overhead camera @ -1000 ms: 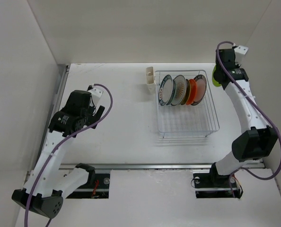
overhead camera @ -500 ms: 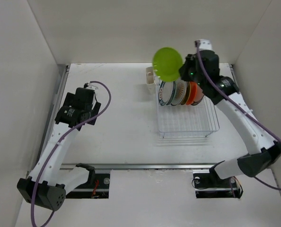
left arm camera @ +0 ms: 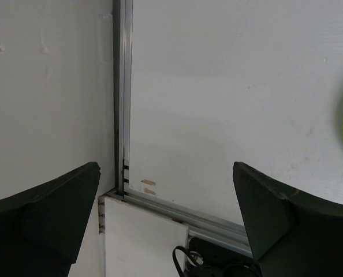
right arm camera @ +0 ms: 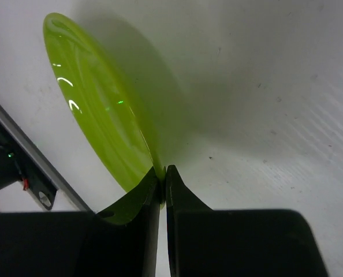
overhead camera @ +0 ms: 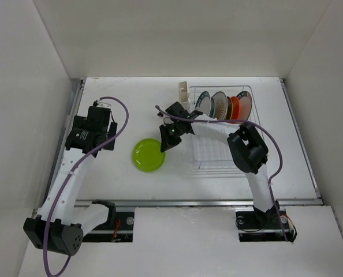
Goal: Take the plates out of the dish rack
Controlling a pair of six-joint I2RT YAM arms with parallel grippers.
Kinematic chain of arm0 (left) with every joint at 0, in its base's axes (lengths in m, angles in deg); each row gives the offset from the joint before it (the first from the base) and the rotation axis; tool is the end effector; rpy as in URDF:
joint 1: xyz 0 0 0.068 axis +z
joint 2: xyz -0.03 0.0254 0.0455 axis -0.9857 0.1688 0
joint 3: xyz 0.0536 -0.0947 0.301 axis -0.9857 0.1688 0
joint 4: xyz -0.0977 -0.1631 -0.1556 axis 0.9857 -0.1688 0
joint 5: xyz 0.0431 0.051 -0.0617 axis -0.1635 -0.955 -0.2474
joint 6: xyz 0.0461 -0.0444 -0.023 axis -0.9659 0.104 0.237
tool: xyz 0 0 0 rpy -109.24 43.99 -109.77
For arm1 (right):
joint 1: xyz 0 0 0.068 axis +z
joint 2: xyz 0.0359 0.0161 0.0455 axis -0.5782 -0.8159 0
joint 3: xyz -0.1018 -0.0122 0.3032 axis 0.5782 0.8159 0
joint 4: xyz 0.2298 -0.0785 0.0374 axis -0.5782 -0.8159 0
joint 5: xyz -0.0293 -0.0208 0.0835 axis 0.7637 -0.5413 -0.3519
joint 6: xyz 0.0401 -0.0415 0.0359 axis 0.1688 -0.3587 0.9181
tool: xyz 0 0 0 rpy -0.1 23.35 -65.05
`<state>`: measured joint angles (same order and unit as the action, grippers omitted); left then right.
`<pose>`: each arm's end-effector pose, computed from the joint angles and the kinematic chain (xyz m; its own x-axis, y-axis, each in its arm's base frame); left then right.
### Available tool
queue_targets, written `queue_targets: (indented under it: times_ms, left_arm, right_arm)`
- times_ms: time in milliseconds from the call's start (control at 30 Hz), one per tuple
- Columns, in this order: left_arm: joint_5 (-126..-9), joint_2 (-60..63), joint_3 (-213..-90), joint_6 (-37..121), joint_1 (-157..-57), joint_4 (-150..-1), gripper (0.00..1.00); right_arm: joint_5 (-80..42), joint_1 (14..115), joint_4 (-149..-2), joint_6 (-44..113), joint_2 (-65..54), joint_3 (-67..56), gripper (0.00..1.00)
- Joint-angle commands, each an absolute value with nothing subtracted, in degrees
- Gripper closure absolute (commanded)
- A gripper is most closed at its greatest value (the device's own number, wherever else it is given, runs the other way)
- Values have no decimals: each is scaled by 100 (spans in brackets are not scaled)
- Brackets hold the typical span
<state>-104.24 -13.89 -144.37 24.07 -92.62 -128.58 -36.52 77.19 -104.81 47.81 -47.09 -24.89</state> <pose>0.1744 -0.0116 0.3765 -0.7138 0.2629 -0.6492 -0.0506 0.9051 0.4221 0.3465 0.3418 0.2181 -0.8570 -0.3496 -0.3787 -0.5097 0.6831 0.5230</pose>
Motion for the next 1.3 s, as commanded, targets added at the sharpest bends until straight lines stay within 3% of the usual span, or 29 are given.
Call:
queue_targets:
  times_ms: [0,233,267,333,433,500,733,867,1000,1133,1267]
  left_arm:
    - [-10546,-1485,-14536,2534,-9232,-12804,0]
    - [-10599,-1433,-14536,2534,-9232,-12804,0]
    - [-10599,-1433,-14588,2534,-9232,-12804,0]
    - [-10599,-1433,-14650,2534,-9232,-12804,0]
    - [-10599,-1433,-14773,2534,-9232,-12804,0]
    - [-10599,-1433,-14826,2534,-9232,-12804,0]
    - [-10599,-1433,-14932,2306,-9232,-12804,0]
    - [-10599,-1433,-14932,2244,-9232,-12743,0]
    - [-10475,-1433,-14879,2244,-9232,-12743,0]
    - [-10361,-1433,-14879,2297,-9232,-12743,0]
    - [-10361,-1433,-14879,2297,-9232,-12796,0]
  right_arm:
    - [-4271,7655,-10269,4953,-4727,-2908,100]
    - [-4096,7655,-10479,5085,-5001,-3039,60]
    - [-4017,7655,-10558,5085,-5001,-3040,49]
    - [-3762,7655,-10778,5085,-4801,-3197,43]
    - [-3113,7655,-11120,4971,-4178,-3381,11]
    - [-2560,7655,-11358,4918,-3799,-3531,1]
    - [32,7050,-12079,5067,-1874,-3752,1]
    - [1518,5788,-12562,5199,-1345,-3576,1]
    - [1294,4705,-12783,5252,-1345,-3103,2]
    - [714,4254,-12249,5252,-1555,-2585,5]
    - [572,4078,-12009,5305,-2020,-2372,15]
